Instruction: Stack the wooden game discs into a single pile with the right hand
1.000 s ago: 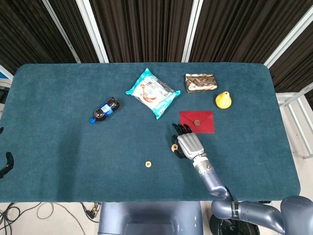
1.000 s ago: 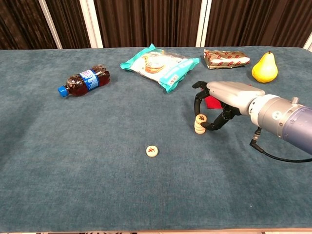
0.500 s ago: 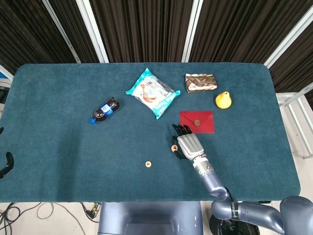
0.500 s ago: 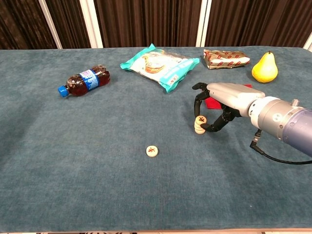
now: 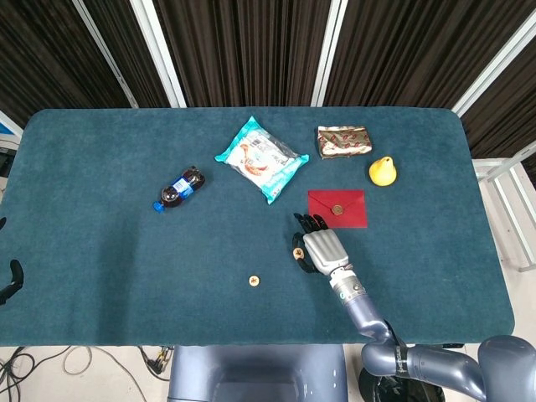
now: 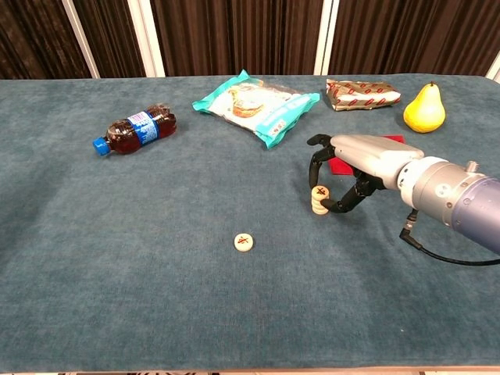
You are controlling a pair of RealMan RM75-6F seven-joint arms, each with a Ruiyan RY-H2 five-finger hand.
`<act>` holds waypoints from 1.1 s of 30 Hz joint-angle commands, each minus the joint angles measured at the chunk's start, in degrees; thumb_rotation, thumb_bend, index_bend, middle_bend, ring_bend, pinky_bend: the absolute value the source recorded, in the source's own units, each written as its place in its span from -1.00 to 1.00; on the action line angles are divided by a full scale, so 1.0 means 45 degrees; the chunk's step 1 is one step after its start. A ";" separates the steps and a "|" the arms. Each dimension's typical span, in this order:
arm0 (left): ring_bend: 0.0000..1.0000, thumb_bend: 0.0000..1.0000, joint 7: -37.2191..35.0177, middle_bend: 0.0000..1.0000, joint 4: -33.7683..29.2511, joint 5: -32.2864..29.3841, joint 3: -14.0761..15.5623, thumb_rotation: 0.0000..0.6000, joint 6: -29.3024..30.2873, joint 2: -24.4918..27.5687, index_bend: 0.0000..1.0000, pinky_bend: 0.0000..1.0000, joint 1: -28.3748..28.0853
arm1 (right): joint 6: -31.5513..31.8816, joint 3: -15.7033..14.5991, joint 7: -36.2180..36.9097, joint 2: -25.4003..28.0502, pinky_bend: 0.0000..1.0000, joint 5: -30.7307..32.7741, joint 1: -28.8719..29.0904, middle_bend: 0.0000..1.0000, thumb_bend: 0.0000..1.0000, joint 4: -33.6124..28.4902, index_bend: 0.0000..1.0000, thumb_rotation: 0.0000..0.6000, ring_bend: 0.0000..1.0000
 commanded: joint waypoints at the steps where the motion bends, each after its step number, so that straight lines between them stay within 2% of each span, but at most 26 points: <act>1: -1.00 0.16 0.0000 -1.00 0.0004 -0.0003 0.0000 1.00 0.0006 0.0000 -0.83 -1.00 0.0005 | 0.0009 0.0025 0.0010 -0.0012 -1.00 0.0020 0.0008 -1.00 -0.12 0.0020 -0.16 1.00 -1.00; 12: -1.00 0.16 0.0011 -1.00 -0.0021 -0.0036 -0.0014 1.00 0.0006 -0.0018 -0.83 -1.00 0.0006 | 0.0306 -0.0032 0.0007 0.0233 -1.00 -0.0339 -0.0060 -1.00 -0.12 -0.0512 -0.22 1.00 -1.00; 21: -1.00 0.16 -0.0006 -1.00 -0.0034 -0.0021 -0.0005 1.00 -0.0010 -0.0014 -0.83 -1.00 0.0000 | 0.1160 -0.0414 -0.0824 0.0629 -1.00 -0.1362 -0.0174 -1.00 -0.12 -0.2053 -0.32 1.00 -1.00; 27: -1.00 0.16 -0.0029 -1.00 -0.0023 -0.0005 -0.0008 1.00 0.0012 -0.0011 -0.83 -1.00 0.0005 | 0.1346 -0.0814 -0.1517 0.0333 -1.00 -0.1682 -0.0195 -1.00 -0.12 -0.2685 -0.33 1.00 -1.00; 33: -1.00 0.16 -0.0055 -1.00 -0.0002 -0.0009 -0.0018 1.00 0.0022 -0.0005 -0.83 -1.00 0.0009 | 0.1428 -0.1177 -0.1884 -0.0407 -1.00 -0.2128 -0.0148 -1.00 -0.12 -0.2290 -0.34 1.00 -1.00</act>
